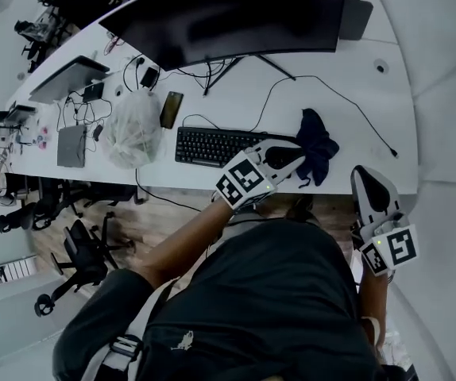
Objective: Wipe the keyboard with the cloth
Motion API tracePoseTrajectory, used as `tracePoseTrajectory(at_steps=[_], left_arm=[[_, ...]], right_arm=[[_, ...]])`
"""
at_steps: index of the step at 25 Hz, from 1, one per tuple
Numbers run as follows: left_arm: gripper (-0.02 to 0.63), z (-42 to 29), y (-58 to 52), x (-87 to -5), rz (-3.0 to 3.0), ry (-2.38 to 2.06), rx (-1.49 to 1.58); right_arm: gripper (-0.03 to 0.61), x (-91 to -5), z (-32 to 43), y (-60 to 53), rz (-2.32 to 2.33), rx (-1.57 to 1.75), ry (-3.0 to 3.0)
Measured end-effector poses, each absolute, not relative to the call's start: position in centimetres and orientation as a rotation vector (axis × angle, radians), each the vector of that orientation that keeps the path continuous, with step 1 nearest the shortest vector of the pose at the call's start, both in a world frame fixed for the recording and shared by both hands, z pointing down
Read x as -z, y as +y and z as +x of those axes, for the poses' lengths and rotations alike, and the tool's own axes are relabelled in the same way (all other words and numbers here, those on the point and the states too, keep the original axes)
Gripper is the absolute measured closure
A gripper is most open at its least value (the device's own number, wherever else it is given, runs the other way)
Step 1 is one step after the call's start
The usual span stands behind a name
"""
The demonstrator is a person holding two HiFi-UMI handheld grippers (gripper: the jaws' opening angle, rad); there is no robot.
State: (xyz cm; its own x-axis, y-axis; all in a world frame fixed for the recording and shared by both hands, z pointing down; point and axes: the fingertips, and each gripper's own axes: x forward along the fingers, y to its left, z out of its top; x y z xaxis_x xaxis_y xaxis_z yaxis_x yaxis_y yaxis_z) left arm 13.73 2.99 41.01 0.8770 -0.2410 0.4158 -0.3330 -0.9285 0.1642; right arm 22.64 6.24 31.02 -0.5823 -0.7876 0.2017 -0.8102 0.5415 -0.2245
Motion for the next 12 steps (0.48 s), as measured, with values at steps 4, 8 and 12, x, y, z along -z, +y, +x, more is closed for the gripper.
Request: tracePoseTrajectory(at_steps=[4,8,12], left_arm=[[0.368,18.1,2.2,-48.7,2.752,-0.365,-0.876],[0.287,20.5,0.7,-57.2,2.691,-0.311,-1.172],[0.287,21.7,0.6,-64.1,2.651,-0.17,-1.458]], right_arm=[[0.569,-32.0,24.0,6.0,1.373,-0.501,-2.688],[0.569,-33.7,23.7,6.5,1.315,-0.545,-2.689],[0.569,-35.7,24.4,7.1,1.326,-0.585,-2.632]])
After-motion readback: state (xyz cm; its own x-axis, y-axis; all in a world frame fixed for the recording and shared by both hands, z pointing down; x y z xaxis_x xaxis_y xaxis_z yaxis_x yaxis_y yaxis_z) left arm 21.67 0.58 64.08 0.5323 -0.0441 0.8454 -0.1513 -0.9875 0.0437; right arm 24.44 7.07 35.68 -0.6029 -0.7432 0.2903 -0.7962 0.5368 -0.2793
